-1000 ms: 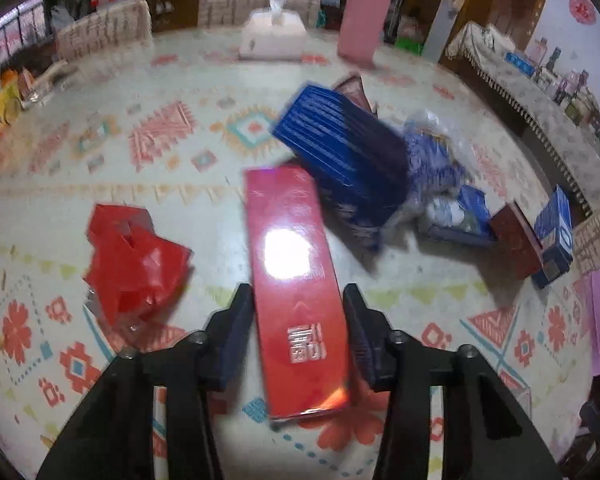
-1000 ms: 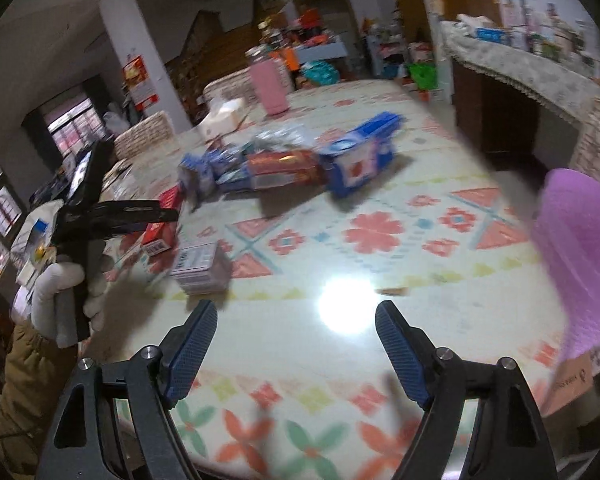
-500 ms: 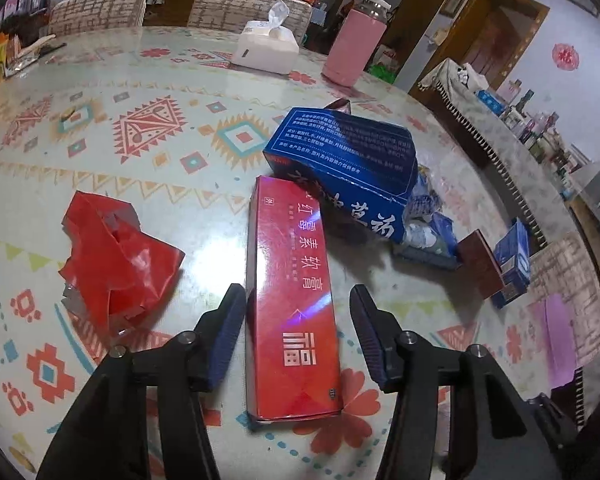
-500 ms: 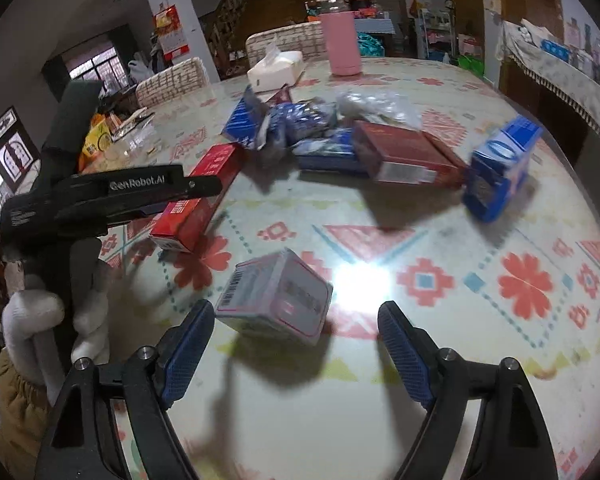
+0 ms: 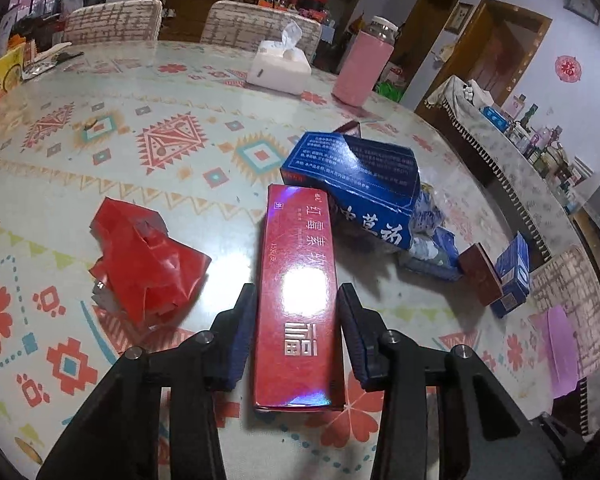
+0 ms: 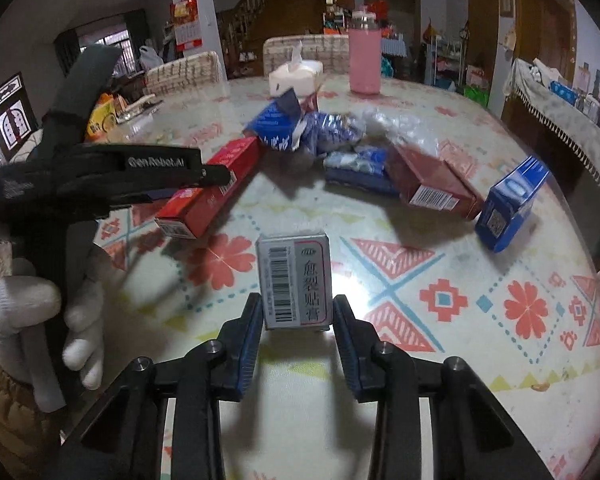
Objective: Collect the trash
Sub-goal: 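Grasp the red cigarette box with the left tool while the right tool grasps a white ointment box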
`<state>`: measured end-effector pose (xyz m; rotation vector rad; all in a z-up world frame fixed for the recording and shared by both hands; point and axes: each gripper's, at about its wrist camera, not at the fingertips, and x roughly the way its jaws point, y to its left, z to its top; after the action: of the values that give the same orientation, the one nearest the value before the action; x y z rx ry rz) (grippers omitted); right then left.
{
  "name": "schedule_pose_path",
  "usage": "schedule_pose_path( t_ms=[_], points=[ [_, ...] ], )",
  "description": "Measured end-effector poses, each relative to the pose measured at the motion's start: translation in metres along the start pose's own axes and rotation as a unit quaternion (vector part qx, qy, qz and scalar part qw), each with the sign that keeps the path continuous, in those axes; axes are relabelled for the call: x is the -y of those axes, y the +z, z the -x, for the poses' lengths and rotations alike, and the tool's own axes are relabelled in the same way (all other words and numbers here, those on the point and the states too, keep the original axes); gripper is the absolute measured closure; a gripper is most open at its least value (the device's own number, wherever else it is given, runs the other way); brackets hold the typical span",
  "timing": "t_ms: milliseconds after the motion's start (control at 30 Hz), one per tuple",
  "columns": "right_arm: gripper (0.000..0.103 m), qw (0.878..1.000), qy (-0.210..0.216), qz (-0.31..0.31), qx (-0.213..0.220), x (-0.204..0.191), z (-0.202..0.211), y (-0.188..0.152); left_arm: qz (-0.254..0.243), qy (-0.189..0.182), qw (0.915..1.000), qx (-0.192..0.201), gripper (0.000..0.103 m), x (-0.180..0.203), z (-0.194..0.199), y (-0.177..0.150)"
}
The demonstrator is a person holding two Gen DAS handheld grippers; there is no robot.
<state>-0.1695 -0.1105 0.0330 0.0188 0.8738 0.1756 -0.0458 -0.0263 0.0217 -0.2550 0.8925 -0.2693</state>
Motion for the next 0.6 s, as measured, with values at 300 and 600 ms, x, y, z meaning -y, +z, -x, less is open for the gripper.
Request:
schedule_pose_path(
  t_ms=[300, 600],
  points=[
    [0.065, 0.999, -0.027, -0.012, 0.025, 0.022, 0.035, -0.009, -0.001, 0.002, 1.0000, 0.003, 0.063, -0.001, 0.002, -0.002],
    [0.060, 0.999, -0.022, -0.024, -0.004, 0.031, 0.017, -0.016, -0.007, 0.010, 0.9999, 0.010, 0.063, 0.001, 0.003, -0.003]
  ],
)
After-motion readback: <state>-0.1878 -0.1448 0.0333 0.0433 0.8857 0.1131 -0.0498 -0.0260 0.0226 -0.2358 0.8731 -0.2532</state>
